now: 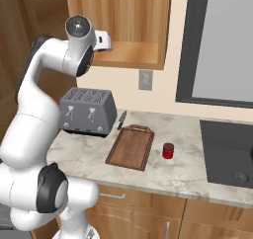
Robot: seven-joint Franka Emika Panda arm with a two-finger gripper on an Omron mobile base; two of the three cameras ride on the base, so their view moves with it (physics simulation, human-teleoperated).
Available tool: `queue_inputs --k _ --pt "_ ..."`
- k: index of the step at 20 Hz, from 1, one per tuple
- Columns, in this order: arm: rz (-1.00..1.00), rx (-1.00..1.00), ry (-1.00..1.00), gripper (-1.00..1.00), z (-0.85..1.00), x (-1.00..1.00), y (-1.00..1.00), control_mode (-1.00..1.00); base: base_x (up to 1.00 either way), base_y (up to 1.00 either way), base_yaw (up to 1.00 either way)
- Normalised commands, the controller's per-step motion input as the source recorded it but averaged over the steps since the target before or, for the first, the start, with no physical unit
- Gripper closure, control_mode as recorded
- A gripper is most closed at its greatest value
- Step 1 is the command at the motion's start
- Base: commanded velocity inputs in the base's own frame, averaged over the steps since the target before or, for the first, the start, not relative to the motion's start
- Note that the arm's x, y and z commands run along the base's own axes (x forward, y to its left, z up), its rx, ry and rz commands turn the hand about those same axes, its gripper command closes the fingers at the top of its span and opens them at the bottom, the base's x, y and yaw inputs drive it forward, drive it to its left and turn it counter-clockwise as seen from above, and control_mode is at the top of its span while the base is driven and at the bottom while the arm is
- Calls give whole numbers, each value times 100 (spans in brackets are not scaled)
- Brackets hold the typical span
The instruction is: Pick the bread, place it on the cutting board, pick the jam, place it on the counter, and close the cabinet.
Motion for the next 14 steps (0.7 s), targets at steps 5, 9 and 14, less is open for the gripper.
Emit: queue_inputs --k 5,9,14 --pt "6 0 1 -100 0 9 10 -100 0 0 0" --pt "4 0 0 -100 0 23 5 -100 0 0 0" --pt "5 0 0 -100 0 21 0 -100 0 0 0"
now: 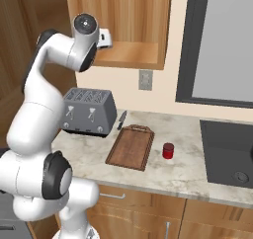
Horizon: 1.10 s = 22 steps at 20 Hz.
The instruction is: Pick the bread, place it on the cutting board, pick the jam, place it on the counter, and close the cabinet.
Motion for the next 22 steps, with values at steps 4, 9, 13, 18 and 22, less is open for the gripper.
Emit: queue_inputs --k 4,9,13,18,22 --pt "4 0 0 -100 0 22 0 -100 0 0 0" --pt "4 0 0 -100 0 18 1 -100 0 0 0" --pt "1 0 0 -100 -5 20 3 -100 0 0 0" --pt "0 0 0 -100 -8 26 6 -100 0 0 0" --pt "0 0 0 -100 0 20 0 -100 0 0 0"
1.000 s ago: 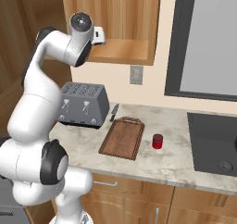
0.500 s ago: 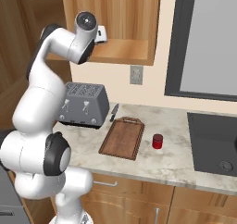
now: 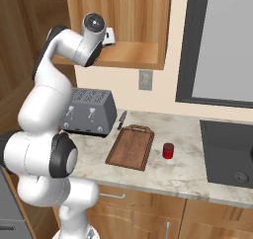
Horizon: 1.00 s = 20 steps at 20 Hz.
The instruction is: Pick the bread, place it on the cutting board, pick the jam, place it on the counter, and close the cabinet.
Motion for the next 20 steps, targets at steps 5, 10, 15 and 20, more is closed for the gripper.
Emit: queue_inputs --k 5,10,15,20 --pt "0 0 0 -100 0 25 0 -100 0 0 0" --pt "0 0 0 -100 0 31 0 -100 0 0 0" --pt "0 0 0 -100 0 30 0 -100 0 0 0" --pt "0 0 0 -100 0 26 0 -100 0 0 0"
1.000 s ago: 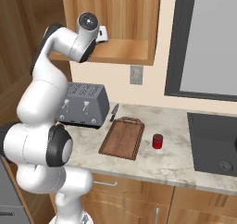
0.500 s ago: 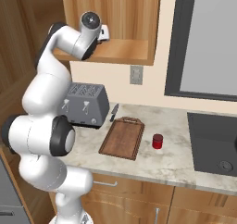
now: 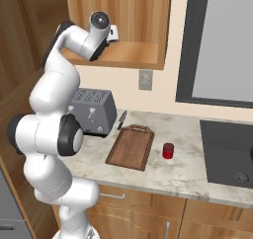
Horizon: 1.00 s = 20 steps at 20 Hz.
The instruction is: Pick the bread, place it on the cutting board, pick the jam, place it on the counter, and close the cabinet.
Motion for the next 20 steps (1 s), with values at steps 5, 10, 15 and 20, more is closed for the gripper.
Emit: queue_inputs --k 5,10,15,20 --pt "0 0 0 -100 0 27 0 -100 0 0 0" --pt "0 0 0 -100 0 22 0 -100 0 0 0" --pt "0 0 0 -100 -6 24 0 -100 0 0 0" --pt "0 0 0 -100 -16 25 0 -100 0 0 0"
